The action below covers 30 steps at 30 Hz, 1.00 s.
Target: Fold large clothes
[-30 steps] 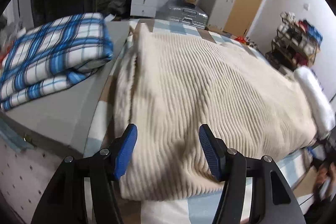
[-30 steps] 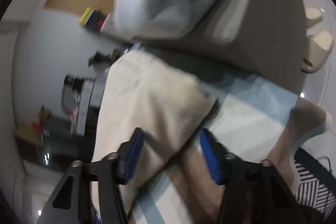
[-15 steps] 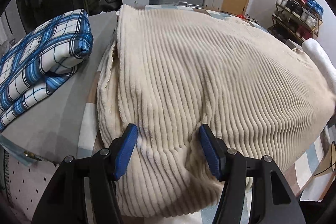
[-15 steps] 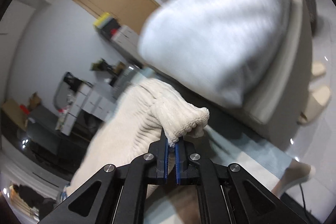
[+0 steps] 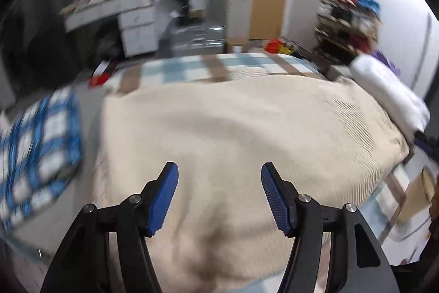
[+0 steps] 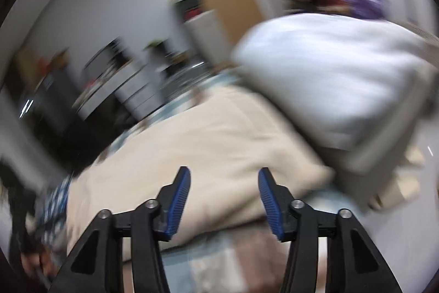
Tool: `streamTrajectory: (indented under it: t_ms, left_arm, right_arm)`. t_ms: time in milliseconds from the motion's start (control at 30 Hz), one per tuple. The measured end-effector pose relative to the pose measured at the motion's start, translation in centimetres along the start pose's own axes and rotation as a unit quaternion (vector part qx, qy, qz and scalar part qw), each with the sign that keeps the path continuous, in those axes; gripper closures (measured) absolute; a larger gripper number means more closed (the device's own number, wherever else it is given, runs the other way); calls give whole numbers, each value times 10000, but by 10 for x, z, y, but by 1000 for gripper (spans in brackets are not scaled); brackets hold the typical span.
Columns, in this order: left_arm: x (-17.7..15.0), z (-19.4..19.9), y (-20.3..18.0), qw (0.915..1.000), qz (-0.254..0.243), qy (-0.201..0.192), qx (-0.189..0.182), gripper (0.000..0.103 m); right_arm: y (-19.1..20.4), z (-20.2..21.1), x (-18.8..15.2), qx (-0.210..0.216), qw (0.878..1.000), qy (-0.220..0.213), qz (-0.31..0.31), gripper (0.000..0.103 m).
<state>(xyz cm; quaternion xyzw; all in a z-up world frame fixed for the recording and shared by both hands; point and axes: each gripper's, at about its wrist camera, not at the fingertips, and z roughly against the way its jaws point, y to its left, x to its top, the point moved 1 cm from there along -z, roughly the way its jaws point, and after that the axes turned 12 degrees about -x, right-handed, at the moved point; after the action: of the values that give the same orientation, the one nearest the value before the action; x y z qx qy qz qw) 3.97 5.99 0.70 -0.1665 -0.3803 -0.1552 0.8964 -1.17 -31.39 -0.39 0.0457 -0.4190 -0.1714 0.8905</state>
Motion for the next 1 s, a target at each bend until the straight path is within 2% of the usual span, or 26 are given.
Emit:
streamTrajectory:
  t_ms: [67,167,233,267,300,333,400,467,567,600,633,667,700,733,800,833,900,1000]
  left_arm:
    - [4,-24,-17,9994,-330,84,-108,45]
    - [-5,-57,-15,9976,-440,496,177,45]
    - [-18,-71,-5,9967,-291,737,164,44]
    - [-24,-71,1,9978,-180,634,9,43]
    - [-26,-66,7,9981,-103,599,-88,42]
    - [-27,-64,11,9979,-18,626,-182,42]
    - [-27,-60,17,9974,109,643,-316,42]
    - [-27,-58,17,9975,73,633,-322,42]
    - [-24,-60,12,9976,59,605,-337,42]
    - [-23,-60,12,9975,84,595,-361,42]
    - [-23,-59,13,9975,111,582,-390,42]
    - [-23,-61,14,9974,120,576,-405,42]
    - [-23,-63,15,9974,123,576,-418,42]
    - [-23,-64,16,9973,125,579,-429,42]
    - [-22,-66,16,9973,118,582,-423,42]
    - [-22,-65,15,9973,117,588,-418,42]
    - [-21,-65,16,9973,135,596,-411,42]
    - [-17,-64,15,9975,259,532,-380,42]
  right_arm:
    - [46,-24,2,290,9971,125,690,45]
    - [88,-54,-10,461,9883,332,1416,36]
    - [97,-81,-23,134,9809,634,1832,36]
    - [97,-95,-32,-54,9762,879,1980,35]
    - [94,-104,-39,-58,9741,1070,1993,35]
    - [88,-105,-38,144,9775,1001,1852,35]
    - [82,-105,-33,308,9776,1136,1742,36]
    - [80,-96,-23,171,9786,1124,1718,38]
    - [73,-62,-9,451,9869,430,1488,32]
    - [67,-59,-5,441,9892,261,1370,22]
    - [58,-65,-4,208,9913,224,1277,18]
    - [48,-79,-8,-151,9910,412,1264,17]
    - [37,-101,-16,-583,9873,815,1237,18]
    - [30,-113,-23,-586,9859,1078,1134,24]
    - [26,-108,-25,-349,9900,964,972,24]
    - [27,-108,-23,-335,9891,1080,942,24]
    - [29,-98,-12,-356,9918,918,819,25]
    - [54,-83,7,-41,9950,422,910,23]
